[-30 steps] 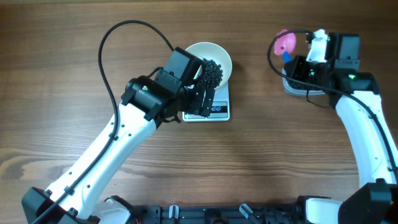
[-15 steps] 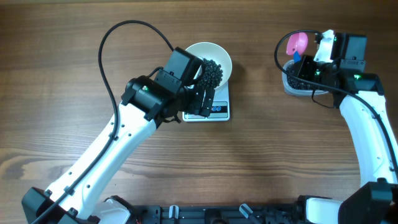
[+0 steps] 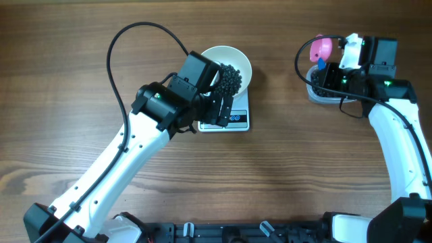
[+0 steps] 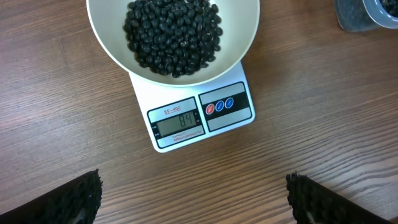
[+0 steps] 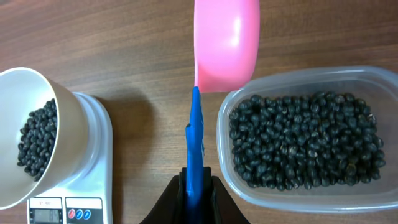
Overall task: Scoop item into bowl and weigh 150g on scale
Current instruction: 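Move empty scoop back toward bean tub with right gripper, then dip pink scoop into black beans in tub with right gripper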
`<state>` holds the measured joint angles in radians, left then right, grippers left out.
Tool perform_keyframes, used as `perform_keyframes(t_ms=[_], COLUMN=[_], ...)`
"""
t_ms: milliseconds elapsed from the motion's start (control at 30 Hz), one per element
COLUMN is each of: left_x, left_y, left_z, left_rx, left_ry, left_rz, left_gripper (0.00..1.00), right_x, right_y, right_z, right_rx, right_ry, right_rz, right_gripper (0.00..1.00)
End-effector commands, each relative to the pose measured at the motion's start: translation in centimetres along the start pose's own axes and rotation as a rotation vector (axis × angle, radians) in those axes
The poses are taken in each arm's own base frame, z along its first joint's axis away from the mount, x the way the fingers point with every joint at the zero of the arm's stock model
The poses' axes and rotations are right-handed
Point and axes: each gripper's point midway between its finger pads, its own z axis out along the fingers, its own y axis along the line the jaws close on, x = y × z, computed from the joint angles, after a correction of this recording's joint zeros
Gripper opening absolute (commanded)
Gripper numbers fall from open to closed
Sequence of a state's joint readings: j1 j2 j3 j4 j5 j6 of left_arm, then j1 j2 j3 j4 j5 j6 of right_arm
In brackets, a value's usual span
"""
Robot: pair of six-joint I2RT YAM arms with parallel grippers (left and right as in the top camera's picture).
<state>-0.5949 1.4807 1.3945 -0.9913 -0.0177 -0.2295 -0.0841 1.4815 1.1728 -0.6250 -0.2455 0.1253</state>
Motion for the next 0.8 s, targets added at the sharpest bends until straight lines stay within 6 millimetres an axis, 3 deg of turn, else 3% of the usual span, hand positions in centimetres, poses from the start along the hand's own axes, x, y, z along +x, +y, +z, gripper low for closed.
perform_keyframes(t_ms=[0, 133, 233, 333, 467, 767], left_x=[-0.6, -0.6, -0.6, -0.6, -0.6, -0.6], left_y=[-0.1, -0.1, -0.1, -0.1, -0.1, -0.1], left_z=[-0.9, -0.9, -0.9, -0.9, -0.9, -0.8], left_rx=[0.000, 0.001, 0.001, 0.000, 0.000, 0.000], left_ry=[-0.030, -0.030, -0.030, -0.030, -0.030, -0.030], left_rz=[0.015, 0.015, 0.015, 0.015, 0.015, 0.015], left_gripper=[1.00, 1.00, 1.00, 1.00, 1.00, 1.00], right_x=[-0.9, -0.7, 0.1, -0.1, -0.4, 3.6], right_y=[0.1, 0.1, -0.7, -3.1, -4.1, -7.9], right_z=[-0.7, -0.7, -0.9, -2.4, -4.4, -5.8], right_rx=[0.004, 0.004, 0.050, 0.208, 0.289, 0.334], right_ry=[-0.034, -0.028, 0.003, 0.000, -0.019, 0.154], right_rz=[-0.028, -0.046, -0.187, -0.236, -0.309, -0.266], right_gripper=[0.04, 0.04, 0.04, 0.04, 0.04, 0.04])
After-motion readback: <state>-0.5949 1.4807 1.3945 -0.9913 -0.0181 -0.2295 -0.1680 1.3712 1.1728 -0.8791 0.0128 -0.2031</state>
